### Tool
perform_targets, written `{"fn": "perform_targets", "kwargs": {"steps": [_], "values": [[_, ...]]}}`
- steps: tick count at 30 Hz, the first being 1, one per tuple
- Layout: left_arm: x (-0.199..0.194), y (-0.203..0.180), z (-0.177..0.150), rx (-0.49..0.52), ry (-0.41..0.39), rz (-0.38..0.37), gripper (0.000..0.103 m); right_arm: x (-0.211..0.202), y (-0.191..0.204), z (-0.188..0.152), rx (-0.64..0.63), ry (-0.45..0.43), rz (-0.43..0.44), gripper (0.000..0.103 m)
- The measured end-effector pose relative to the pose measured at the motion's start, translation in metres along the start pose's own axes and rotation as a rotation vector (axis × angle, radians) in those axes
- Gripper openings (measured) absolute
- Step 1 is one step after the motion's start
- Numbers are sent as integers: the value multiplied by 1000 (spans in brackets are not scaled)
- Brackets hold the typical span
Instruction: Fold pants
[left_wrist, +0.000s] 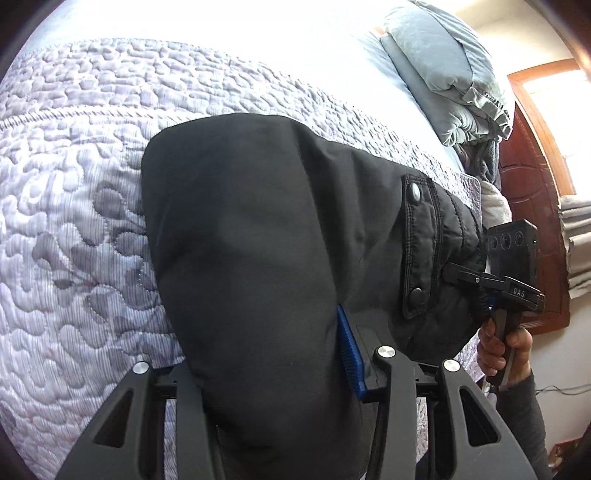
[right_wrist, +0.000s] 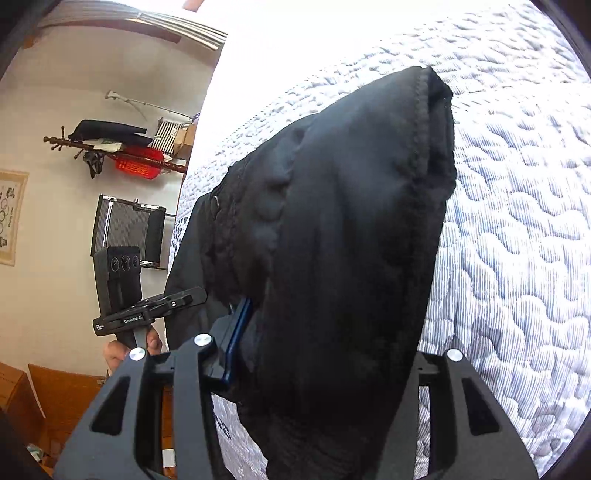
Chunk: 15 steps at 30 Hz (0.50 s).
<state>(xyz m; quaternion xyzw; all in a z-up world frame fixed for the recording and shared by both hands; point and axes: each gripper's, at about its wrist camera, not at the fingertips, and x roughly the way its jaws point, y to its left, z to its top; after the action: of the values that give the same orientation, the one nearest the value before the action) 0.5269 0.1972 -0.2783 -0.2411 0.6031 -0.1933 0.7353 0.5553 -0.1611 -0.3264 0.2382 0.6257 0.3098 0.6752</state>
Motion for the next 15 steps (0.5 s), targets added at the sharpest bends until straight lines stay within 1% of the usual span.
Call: {"fn": "perform_targets", "kwargs": {"steps": [2, 5, 6, 8, 9, 10, 12, 13, 14, 15], "values": [[3, 10, 2, -17, 13, -47, 45, 4, -10, -3, 17, 14, -2, 47], [8, 17, -1, -7, 14, -69, 51, 6, -26, -8, 28, 31, -1, 49], [10, 22, -4, -14, 10, -78, 54, 6, -30, -9, 35, 32, 6, 51], [10, 28, -8, -25, -12, -97, 59, 9, -40, -15, 57, 41, 19, 63], [6, 29, -12, -28, -32, -94, 64, 8, -41, -14, 66, 34, 15, 65], [0, 31, -17, -27, -54, -70, 72, 2, -43, -16, 65, 13, 7, 68], [-17, 33, -27, -24, -101, 18, 82, -19, -40, -24, 31, -48, -41, 68], [-28, 33, -31, -21, -133, 64, 83, -33, -41, -31, 10, -83, -77, 68], [-39, 33, -36, -20, -179, 108, 83, -47, -38, -36, -8, -132, -105, 63], [-51, 30, -43, -21, -233, 148, 83, -59, -33, -41, -19, -176, -109, 59]]}}
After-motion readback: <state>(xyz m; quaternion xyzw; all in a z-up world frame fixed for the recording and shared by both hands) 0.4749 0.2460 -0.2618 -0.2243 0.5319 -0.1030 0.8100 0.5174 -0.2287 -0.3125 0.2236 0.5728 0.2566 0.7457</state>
